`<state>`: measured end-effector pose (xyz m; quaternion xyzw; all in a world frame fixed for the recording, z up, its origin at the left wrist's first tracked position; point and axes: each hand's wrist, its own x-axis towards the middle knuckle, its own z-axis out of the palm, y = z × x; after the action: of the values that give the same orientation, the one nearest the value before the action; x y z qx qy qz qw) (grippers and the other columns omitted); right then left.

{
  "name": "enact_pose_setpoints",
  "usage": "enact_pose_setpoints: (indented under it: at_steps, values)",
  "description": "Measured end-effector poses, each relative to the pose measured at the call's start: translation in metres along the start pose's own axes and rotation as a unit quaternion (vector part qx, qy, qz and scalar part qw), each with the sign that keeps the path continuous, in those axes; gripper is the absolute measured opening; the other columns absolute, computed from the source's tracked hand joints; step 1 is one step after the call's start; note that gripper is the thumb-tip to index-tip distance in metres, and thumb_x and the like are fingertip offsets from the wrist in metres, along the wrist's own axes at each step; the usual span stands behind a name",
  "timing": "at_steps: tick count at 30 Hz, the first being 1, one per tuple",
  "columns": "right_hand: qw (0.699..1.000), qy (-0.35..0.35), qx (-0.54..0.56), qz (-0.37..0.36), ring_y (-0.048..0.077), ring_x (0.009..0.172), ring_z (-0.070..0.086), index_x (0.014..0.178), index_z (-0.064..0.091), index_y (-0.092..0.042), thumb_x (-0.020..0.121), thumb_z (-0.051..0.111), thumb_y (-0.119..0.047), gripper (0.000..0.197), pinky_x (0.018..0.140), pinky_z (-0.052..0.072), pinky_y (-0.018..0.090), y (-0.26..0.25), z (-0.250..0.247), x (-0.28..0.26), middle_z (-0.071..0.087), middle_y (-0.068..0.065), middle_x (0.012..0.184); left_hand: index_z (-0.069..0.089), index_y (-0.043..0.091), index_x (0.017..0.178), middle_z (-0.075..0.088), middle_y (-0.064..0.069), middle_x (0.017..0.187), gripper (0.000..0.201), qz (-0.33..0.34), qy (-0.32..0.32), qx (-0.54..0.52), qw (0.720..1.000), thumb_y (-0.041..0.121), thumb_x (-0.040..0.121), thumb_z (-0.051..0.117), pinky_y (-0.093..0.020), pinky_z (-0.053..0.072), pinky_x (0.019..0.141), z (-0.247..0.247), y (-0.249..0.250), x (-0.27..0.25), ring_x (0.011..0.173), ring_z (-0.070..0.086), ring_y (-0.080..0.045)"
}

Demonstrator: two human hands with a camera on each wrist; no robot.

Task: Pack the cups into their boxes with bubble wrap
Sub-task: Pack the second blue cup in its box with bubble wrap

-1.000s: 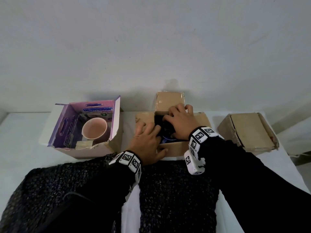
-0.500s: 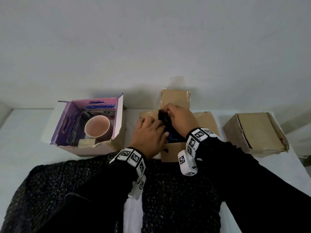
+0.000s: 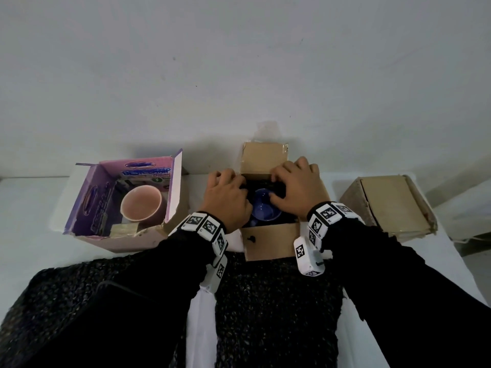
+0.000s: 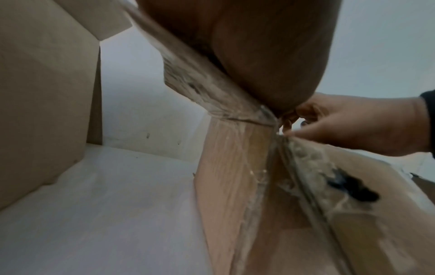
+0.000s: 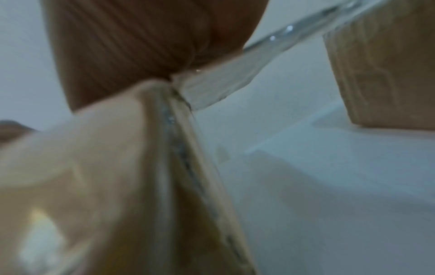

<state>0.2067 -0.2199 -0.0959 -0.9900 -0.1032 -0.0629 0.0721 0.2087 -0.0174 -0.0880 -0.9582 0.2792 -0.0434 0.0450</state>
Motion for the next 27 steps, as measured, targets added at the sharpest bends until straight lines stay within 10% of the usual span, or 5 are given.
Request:
enact_pose_setpoints:
  at_steps: [12,21,27]
  values:
    - [1.000,0.008,0.026,0.015,0.031,0.073,0.058,0.092,0.060,-0.012,0.087,0.057,-0.010,0.005,0.058,0.040,0.033,-0.023,0.003,0.012,0.059,0.010,0.095,0.051,0.028,0.115,0.065,0.007,0.109,0.043,-0.013,-0.020,0.015,1.000,0.052,0.079,0.050,-0.052,0.016,0.100,-0.002,-0.002,0.008,0.116,0.041,-0.025]
    - [0.992,0.015,-0.123,-0.018,0.031,0.087,0.051,0.070,0.072,-0.015,0.069,0.066,-0.012,0.007,0.068,0.037,0.037,-0.021,0.007,0.004,0.066,0.002,0.075,0.071,0.025,0.082,0.059,0.004,0.094,0.015,-0.072,-0.020,0.058,0.996,0.028,0.082,0.057,-0.040,0.020,0.082,-0.009,0.007,0.027,0.099,0.044,-0.025]
    - [0.990,0.053,-0.129,-0.029,0.030,0.088,0.052,0.076,0.064,-0.017,0.072,0.032,-0.015,0.032,0.072,0.026,0.038,-0.022,0.009,-0.002,0.065,0.000,0.071,0.056,0.034,0.121,0.064,0.004,0.112,0.031,0.001,0.009,0.003,1.000,0.031,0.092,0.044,-0.037,0.024,0.081,0.001,0.006,0.032,0.106,0.044,-0.025]
